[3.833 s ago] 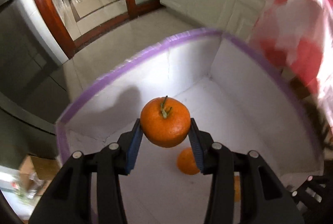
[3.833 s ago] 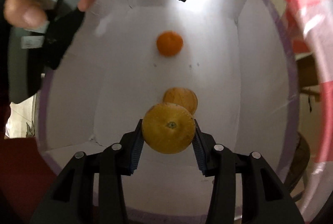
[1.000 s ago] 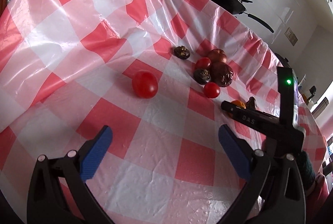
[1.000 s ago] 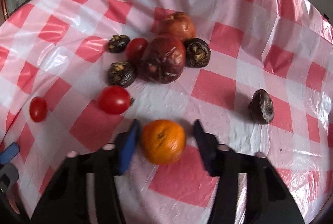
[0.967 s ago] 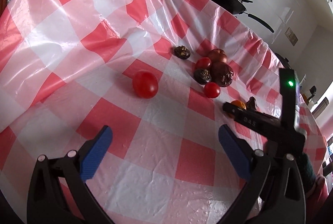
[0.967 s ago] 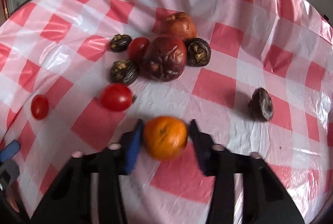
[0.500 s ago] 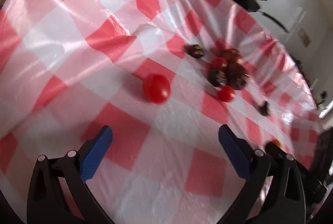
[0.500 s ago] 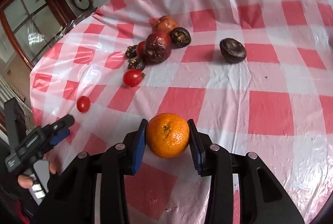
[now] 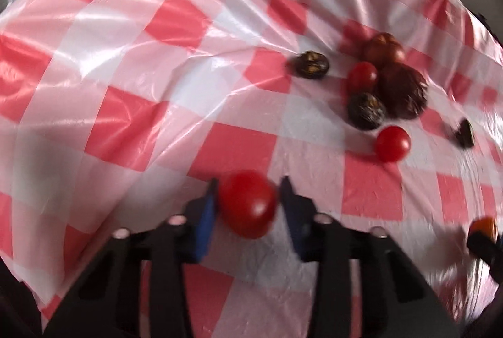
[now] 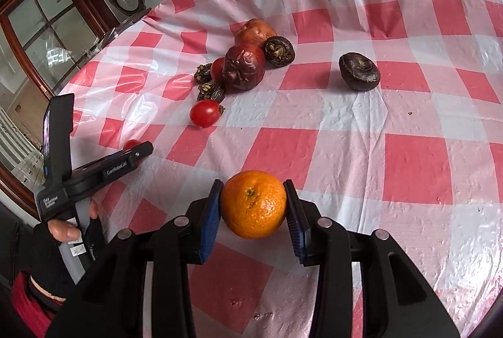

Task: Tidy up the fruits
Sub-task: 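Grasp an orange with the right gripper while the left gripper grasps a red tomato, then carry the orange and tomato to the white box and open both grippers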

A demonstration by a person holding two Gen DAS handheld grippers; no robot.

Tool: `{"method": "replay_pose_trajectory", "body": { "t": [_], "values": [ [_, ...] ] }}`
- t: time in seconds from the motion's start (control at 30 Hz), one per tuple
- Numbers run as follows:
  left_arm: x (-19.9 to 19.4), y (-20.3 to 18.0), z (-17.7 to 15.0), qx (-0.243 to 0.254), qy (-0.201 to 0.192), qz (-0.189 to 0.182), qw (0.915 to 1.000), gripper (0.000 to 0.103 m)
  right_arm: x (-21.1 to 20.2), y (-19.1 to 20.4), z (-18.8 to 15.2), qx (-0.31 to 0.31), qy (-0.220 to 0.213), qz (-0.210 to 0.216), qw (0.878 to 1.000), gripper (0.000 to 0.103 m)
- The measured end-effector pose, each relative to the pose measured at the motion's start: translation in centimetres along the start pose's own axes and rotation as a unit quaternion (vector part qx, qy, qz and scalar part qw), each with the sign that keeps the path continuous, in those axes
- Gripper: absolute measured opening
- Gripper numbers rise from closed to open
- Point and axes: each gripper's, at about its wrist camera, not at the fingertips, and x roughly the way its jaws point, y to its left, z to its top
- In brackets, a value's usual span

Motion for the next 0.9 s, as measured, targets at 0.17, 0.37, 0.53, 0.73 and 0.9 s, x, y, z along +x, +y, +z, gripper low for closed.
{"method": "replay_pose_trajectory", "body": {
  "t": [0.17, 0.37, 0.53, 0.73, 0.9],
  "values": [
    [-1.2, 1.0, -1.5, -0.011, -0.003, -0.014, 0.9998, 0.033, 0.0, 0.0, 0.0, 0.000, -0.001, 0.000, 1.000, 0.039],
    [-5.0, 2.3, -6.3, -0.063, -0.013, -0.057, 0.9964, 0.033, -0.1, 0.0, 0.0, 0.000, -0.002, 0.000, 1.000, 0.039],
    [-8.0, 4.4, -10.2, -0.118, -0.028, -0.097, 0.9879, 0.033, -0.1, 0.1, 0.0, 0.000, -0.003, -0.001, 1.000, 0.039],
    [-8.6, 5.4, -10.5, -0.150, -0.050, -0.129, 0.9790, 0.033, -0.3, -0.1, 0.1, 0.004, -0.010, 0.005, 1.000, 0.039],
    [-8.6, 5.4, -10.4, -0.151, -0.052, -0.132, 0.9782, 0.033, -0.7, -0.3, 0.0, 0.009, -0.019, 0.012, 1.000, 0.039]
  ]
}}
